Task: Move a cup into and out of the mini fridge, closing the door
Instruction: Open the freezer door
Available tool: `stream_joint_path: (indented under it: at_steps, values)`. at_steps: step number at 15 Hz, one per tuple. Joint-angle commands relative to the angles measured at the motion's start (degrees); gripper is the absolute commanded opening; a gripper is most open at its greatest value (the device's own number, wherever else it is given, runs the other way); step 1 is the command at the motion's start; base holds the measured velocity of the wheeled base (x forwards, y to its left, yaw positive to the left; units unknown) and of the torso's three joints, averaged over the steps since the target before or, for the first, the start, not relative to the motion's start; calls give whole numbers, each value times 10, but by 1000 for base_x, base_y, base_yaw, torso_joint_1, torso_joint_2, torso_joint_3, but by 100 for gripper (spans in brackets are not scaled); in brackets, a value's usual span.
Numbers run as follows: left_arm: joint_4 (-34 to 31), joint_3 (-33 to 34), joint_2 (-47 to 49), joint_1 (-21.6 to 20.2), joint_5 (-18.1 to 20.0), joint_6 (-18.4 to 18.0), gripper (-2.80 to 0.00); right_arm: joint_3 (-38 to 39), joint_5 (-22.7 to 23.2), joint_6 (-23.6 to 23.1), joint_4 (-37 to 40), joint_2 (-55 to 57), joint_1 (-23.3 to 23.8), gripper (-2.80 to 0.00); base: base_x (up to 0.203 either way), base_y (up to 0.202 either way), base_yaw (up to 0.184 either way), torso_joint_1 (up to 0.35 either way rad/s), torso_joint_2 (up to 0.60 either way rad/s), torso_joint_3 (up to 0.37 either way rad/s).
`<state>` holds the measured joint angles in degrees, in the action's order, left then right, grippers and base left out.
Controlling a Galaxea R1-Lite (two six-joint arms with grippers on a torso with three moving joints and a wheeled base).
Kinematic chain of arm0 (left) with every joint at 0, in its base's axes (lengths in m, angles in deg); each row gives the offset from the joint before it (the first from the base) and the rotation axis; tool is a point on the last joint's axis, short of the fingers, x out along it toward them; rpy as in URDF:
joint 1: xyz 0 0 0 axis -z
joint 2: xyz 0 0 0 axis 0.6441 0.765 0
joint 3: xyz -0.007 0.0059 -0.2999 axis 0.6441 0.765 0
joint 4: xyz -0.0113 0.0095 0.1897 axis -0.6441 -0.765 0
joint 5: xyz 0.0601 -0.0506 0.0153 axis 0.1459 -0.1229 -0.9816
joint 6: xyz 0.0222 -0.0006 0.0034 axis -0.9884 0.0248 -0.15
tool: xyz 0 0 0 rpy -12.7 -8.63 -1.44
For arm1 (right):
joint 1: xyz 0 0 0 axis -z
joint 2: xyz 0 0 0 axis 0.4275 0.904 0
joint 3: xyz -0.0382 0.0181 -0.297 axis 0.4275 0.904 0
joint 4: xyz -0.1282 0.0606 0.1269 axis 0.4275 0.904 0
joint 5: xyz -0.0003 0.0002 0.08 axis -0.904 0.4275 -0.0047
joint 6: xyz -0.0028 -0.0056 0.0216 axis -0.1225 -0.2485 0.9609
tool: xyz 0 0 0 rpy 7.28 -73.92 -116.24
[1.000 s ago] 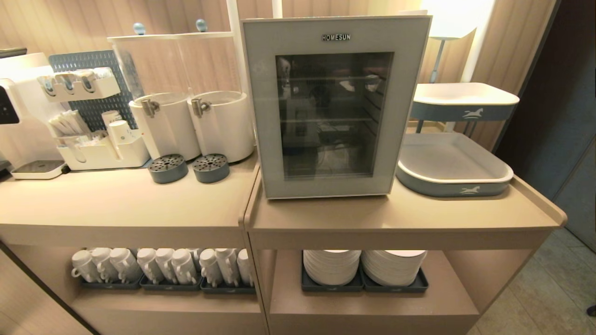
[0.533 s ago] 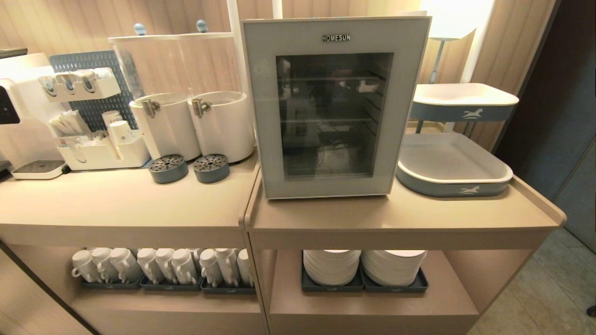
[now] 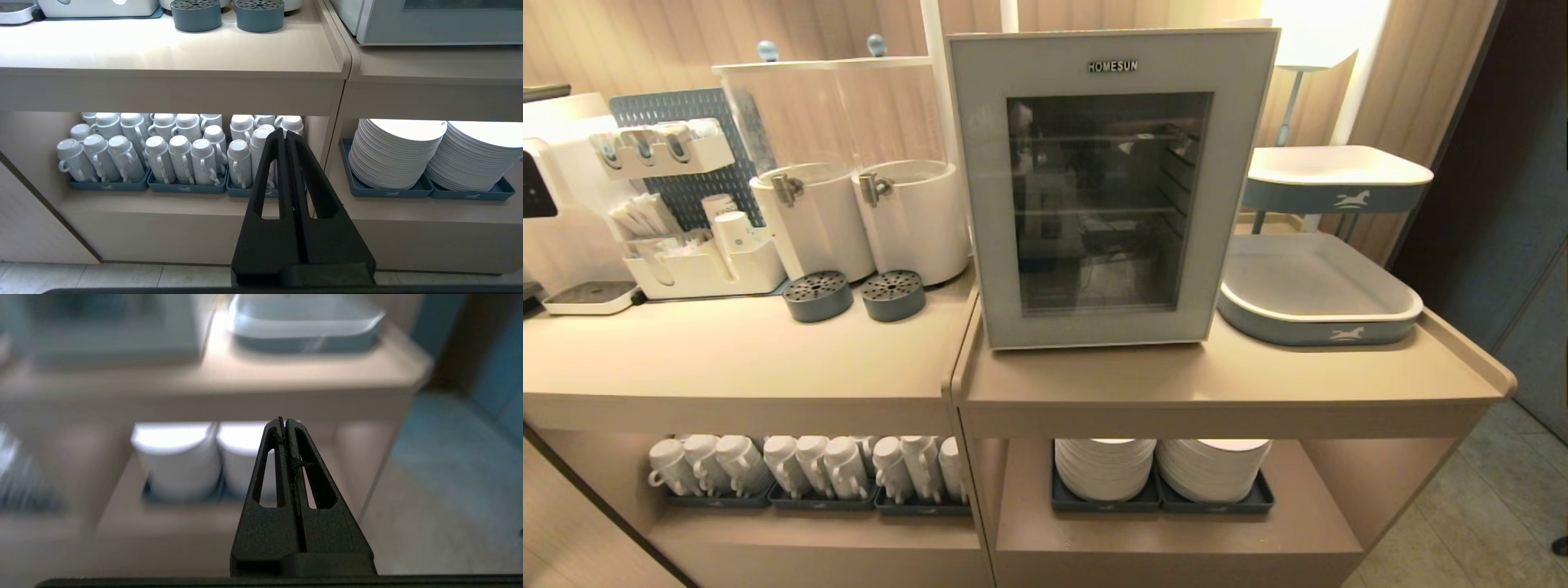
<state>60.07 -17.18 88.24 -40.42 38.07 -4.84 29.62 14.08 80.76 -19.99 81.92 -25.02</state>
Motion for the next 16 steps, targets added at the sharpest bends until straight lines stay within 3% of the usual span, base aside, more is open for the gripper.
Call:
stream_joint_path:
  at_steps: [1, 16]
  values:
    - [0, 2, 0, 0, 0, 0, -280, -18, 33, -10, 92, 1, 0, -280, 0, 0, 0, 0, 0, 0]
    - [0, 2, 0, 0, 0, 0, -280, -18, 23, 17, 86, 1, 0, -280, 0, 0, 0, 0, 0, 0]
